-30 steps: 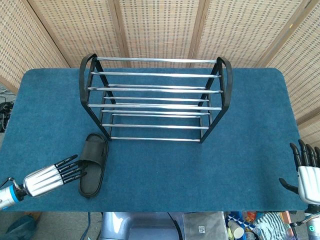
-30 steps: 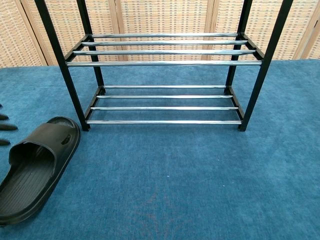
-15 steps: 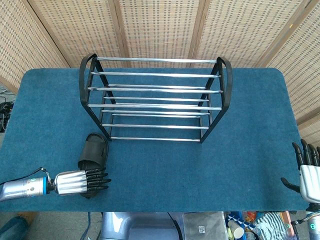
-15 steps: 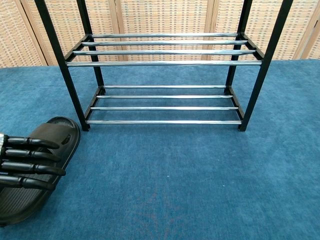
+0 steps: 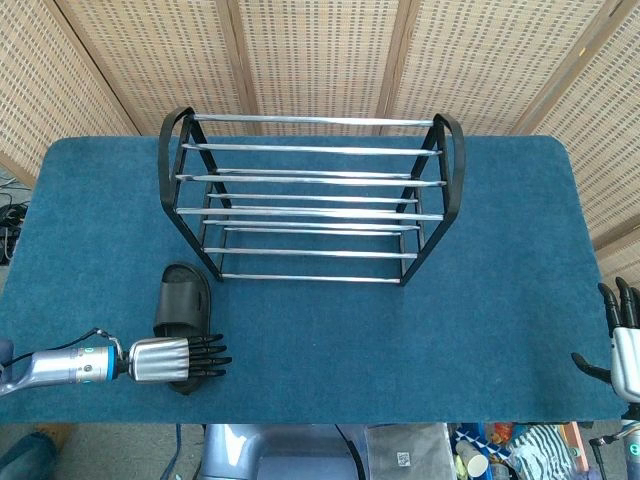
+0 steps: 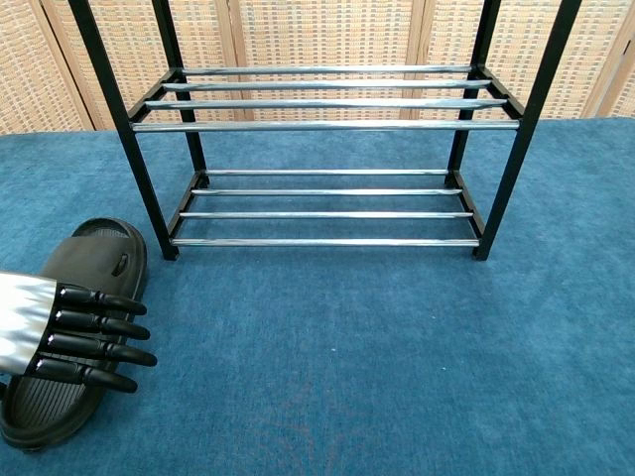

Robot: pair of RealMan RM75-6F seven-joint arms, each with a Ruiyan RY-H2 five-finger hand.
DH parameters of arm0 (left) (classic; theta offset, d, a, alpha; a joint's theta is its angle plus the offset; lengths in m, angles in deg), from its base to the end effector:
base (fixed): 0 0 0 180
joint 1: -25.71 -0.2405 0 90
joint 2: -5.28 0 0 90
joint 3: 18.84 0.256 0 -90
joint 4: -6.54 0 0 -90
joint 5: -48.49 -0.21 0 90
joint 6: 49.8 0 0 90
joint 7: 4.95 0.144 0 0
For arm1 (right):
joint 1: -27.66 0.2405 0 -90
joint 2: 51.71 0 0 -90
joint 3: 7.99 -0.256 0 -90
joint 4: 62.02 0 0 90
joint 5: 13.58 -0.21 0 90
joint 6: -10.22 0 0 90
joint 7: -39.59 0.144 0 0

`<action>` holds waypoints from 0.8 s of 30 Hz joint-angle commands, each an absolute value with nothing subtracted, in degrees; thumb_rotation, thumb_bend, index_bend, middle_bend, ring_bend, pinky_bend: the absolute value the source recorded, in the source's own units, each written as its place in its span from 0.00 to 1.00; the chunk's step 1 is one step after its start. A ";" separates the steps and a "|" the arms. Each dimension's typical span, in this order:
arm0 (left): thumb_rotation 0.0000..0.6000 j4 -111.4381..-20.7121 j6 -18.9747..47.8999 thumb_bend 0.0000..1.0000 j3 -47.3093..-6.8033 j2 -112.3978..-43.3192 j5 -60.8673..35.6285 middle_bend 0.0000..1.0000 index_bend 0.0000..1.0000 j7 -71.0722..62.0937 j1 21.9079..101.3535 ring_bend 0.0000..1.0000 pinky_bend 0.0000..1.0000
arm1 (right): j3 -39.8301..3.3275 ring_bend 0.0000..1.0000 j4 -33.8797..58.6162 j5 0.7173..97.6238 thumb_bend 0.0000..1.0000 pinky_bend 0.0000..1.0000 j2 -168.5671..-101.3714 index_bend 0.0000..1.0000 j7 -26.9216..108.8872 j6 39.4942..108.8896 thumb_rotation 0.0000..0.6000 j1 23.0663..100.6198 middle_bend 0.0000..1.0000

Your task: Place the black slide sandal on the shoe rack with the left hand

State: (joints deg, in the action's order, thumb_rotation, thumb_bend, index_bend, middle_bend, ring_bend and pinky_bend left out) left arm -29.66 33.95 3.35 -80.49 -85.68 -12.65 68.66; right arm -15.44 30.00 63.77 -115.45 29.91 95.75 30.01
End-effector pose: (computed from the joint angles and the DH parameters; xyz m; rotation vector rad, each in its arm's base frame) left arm -0.2798 0.2801 0.0324 -2.8353 0.3512 -0.7006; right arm -0.3330 -0.1815 0.1829 1.2404 -0.8037 0.7169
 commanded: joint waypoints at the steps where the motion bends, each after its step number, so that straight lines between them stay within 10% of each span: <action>1: 1.00 -30.19 34.20 0.14 3.74 -79.88 -85.24 0.00 0.00 -12.13 69.09 0.00 0.05 | -15.45 0.00 29.94 63.61 0.00 0.00 -115.46 0.00 29.89 95.69 1.00 30.01 0.00; 17: 1.00 -32.79 30.26 0.14 5.64 -79.31 -82.60 0.02 0.04 -10.88 71.02 0.04 0.10 | -15.27 0.00 29.97 63.68 0.00 0.00 -115.45 0.00 30.04 95.71 1.00 30.00 0.00; 24: 1.00 -31.80 29.83 0.14 6.68 -80.93 -82.42 0.26 0.34 -11.20 71.40 0.22 0.31 | -15.28 0.00 29.98 63.53 0.00 0.00 -115.36 0.00 30.39 95.53 1.00 30.03 0.00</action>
State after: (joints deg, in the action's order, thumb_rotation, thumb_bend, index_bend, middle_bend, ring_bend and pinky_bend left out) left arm -31.84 29.87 6.63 -80.86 -82.47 -11.13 71.37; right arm -15.29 29.97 63.53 -115.36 30.38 95.54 30.03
